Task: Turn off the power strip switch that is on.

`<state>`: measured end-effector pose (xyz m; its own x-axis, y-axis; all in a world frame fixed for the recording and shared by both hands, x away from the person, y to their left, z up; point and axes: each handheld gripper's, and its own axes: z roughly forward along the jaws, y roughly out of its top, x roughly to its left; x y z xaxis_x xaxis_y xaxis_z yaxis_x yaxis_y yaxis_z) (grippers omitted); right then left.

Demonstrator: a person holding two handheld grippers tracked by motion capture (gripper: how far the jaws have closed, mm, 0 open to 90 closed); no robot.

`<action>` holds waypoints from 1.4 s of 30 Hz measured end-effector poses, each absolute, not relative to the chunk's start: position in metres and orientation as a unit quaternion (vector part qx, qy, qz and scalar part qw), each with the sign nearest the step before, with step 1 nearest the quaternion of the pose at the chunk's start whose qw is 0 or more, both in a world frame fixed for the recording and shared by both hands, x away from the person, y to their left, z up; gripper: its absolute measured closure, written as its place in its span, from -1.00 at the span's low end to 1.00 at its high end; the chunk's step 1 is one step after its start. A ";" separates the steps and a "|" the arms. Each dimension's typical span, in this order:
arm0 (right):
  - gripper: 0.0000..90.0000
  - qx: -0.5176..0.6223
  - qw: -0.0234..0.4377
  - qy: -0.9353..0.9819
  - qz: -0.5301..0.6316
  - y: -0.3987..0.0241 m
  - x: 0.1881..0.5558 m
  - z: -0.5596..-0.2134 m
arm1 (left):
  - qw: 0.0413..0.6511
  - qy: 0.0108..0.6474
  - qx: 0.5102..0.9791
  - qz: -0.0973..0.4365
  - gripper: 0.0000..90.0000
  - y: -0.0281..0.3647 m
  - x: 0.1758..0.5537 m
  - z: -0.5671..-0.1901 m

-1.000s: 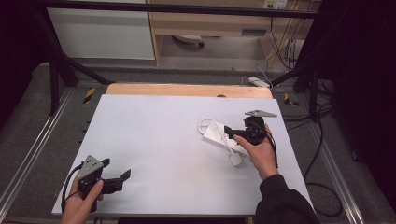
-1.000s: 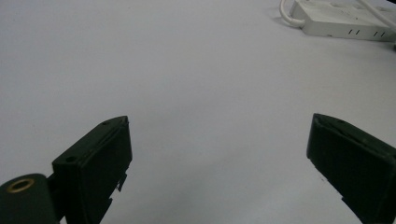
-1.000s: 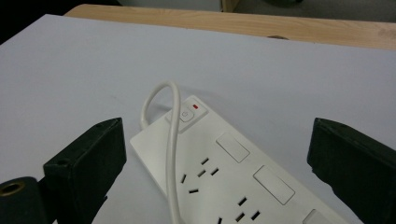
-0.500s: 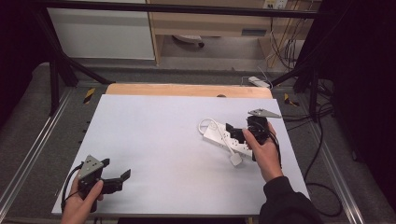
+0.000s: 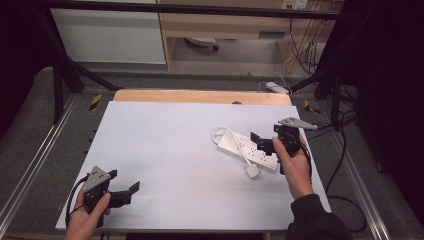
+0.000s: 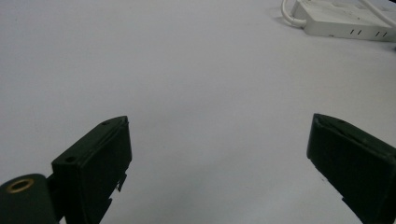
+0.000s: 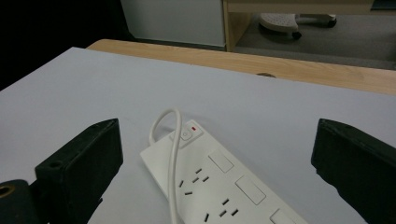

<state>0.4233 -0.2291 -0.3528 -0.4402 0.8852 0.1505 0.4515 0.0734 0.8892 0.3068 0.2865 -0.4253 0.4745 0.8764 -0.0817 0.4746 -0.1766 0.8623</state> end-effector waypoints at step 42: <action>-0.90 0.508 0.206 0.701 0.456 -0.303 0.352 -0.383 | 0.444 0.461 0.734 0.225 -0.85 0.286 0.307 -0.426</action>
